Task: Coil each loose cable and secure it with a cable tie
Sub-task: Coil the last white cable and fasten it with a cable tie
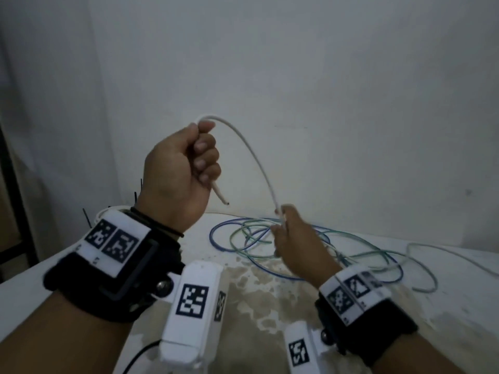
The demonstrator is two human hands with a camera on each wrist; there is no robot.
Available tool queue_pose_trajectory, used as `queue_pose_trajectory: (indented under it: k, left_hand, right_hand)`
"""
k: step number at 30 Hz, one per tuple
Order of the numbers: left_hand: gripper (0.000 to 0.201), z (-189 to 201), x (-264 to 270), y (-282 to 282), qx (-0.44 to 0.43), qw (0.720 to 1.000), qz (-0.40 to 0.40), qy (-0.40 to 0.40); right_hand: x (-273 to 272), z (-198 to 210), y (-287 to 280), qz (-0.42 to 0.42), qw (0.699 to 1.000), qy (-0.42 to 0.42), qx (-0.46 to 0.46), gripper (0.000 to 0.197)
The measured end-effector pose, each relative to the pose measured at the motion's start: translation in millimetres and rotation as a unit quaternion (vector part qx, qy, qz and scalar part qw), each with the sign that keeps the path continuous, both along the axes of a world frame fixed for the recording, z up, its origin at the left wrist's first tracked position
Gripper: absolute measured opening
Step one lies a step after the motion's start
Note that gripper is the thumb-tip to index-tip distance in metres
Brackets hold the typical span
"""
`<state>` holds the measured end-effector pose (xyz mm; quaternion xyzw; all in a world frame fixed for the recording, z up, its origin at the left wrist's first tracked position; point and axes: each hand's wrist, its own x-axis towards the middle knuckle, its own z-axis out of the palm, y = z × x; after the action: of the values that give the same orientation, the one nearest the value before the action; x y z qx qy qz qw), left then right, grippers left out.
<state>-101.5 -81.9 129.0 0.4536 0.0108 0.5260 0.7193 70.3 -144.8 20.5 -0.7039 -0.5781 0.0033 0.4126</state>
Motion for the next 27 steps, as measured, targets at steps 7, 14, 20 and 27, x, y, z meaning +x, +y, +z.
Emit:
queue_pose_trajectory:
  k: [7, 14, 20, 27]
  left_hand:
    - [0.024, 7.0, -7.5, 19.1, 0.002, 0.993, 0.117, 0.018]
    - [0.019, -5.3, 0.1, 23.2, 0.056, 0.969, 0.205, 0.123]
    - [0.022, -27.2, -2.8, 34.1, 0.109, 0.922, 0.208, 0.306]
    - [0.028, -39.9, -23.3, 21.7, 0.214, 0.863, 0.137, 0.436]
  right_hand:
    - [-16.2, -24.2, -5.8, -0.05, 0.998, -0.019, 0.011, 0.029]
    - [-30.9, 20.2, -30.6, -0.087, 0.925, -0.371, 0.012, 0.03]
    - [-41.4, 58.3, -51.3, -0.067, 0.878, -0.473, 0.028, 0.022]
    - [-51.5, 90.5, -45.5, 0.025, 0.87, -0.482, 0.099, 0.017]
